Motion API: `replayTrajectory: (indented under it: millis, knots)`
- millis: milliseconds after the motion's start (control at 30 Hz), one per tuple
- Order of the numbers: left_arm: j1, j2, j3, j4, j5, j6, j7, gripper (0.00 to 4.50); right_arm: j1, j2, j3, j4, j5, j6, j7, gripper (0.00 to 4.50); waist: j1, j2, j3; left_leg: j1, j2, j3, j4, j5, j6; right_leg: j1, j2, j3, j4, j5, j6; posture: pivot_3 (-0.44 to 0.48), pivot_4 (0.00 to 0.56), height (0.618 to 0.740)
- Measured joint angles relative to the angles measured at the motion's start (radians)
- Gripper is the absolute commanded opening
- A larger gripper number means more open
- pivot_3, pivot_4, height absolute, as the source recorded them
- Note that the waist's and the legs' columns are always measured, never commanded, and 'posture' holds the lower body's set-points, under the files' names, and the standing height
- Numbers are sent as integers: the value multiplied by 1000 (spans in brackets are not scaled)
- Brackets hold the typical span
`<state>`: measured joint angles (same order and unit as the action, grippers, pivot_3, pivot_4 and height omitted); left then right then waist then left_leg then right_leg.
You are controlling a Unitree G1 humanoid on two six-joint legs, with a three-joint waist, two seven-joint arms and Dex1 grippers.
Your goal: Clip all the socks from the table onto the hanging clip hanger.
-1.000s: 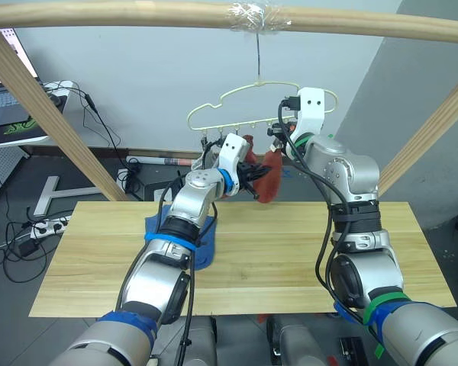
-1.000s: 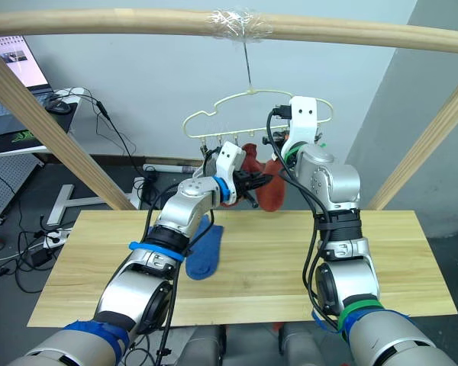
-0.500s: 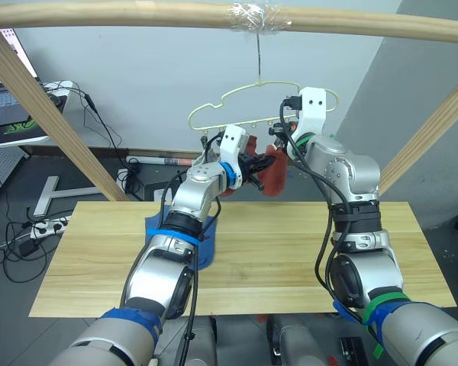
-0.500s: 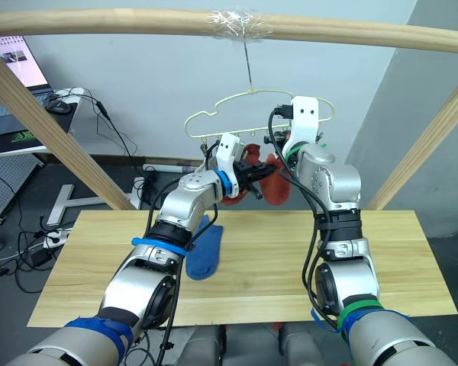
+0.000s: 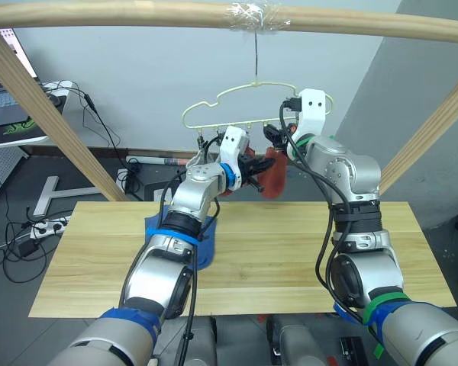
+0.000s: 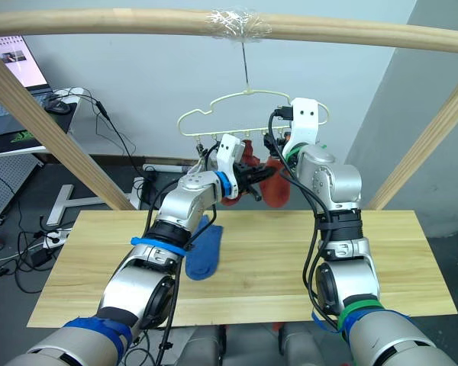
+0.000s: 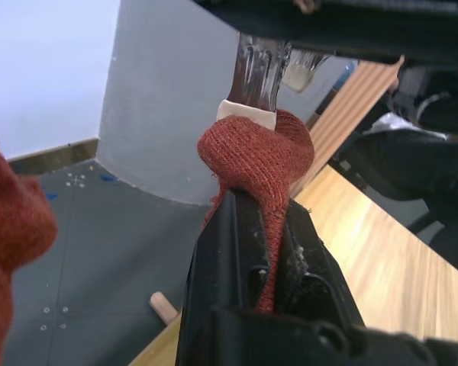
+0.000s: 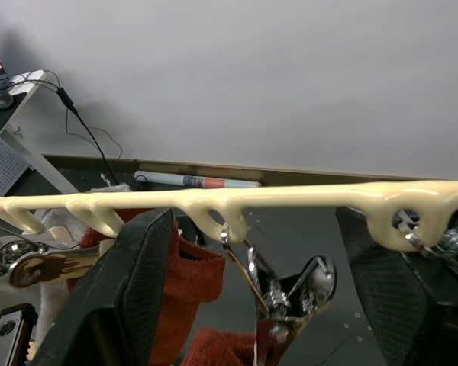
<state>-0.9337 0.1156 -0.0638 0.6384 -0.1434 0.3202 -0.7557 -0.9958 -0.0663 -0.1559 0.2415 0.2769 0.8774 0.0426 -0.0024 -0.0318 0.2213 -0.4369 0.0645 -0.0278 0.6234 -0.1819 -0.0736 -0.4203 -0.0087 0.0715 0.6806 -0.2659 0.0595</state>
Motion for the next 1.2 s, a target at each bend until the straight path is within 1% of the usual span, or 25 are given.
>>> replayTrajectory:
  millis: [200, 267, 433, 667, 800, 933, 1067, 1200]
  knots:
    - [33, 17, -12, -61, 0, 28, -12, 2673, 1, -1, 0, -28, 6, 39, 0, 3551, -1, 0, 0, 0, 0, 0, 0, 0, 0, 0, 0, 0, 0, 0, 0, 90, 148, 740]
    - [54, 29, -15, -100, 0, 45, -22, 2673, 14, -3, 1, -60, 15, 69, 1, 3551, -1, 0, 0, 0, 0, 0, 0, 0, 0, 0, 0, 0, 0, 0, 0, 90, 148, 740]
    - [118, 85, -20, -227, -16, 108, -59, 2673, 93, -6, 22, -202, 29, 168, 17, 3551, 0, 0, 0, 0, 0, 0, 0, 0, 0, 0, 0, 0, 0, 0, 0, 90, 147, 740]
    - [188, 149, -18, -424, -99, 223, -122, 2673, 222, -11, 80, -386, 36, 249, 19, 3551, -1, 0, 0, 0, 0, -1, 1, 0, 0, 0, 0, 0, 1, 0, 0, 84, 143, 740]
    - [211, 205, -6, -528, -169, 260, -170, 2673, 287, -36, 118, -495, 18, 247, 17, 3551, -1, 0, 0, 0, 0, -1, 1, 0, 0, 0, 0, 0, 1, 0, 0, 87, 143, 740]
    - [232, 273, 29, -596, -228, 268, -212, 2673, 382, -31, 136, -610, -2, 220, -11, 3551, -1, 0, 0, 0, 0, -1, 1, 0, 0, 0, 0, 0, 1, 0, 0, 87, 137, 740]
    - [234, 316, 51, -618, -265, 262, -239, 2673, 424, -1, 136, -646, -27, 184, -51, 3551, -1, 0, 0, 0, 0, -1, 3, 0, 0, 1, 0, 0, 1, 0, 0, 84, 135, 740]
    - [232, 359, 73, -630, -298, 258, -263, 2673, 430, 36, 128, -658, -41, 147, -86, 3551, -1, 0, 0, 0, 0, -1, 3, 0, 0, 1, 0, 0, 1, 0, 0, 82, 135, 740]
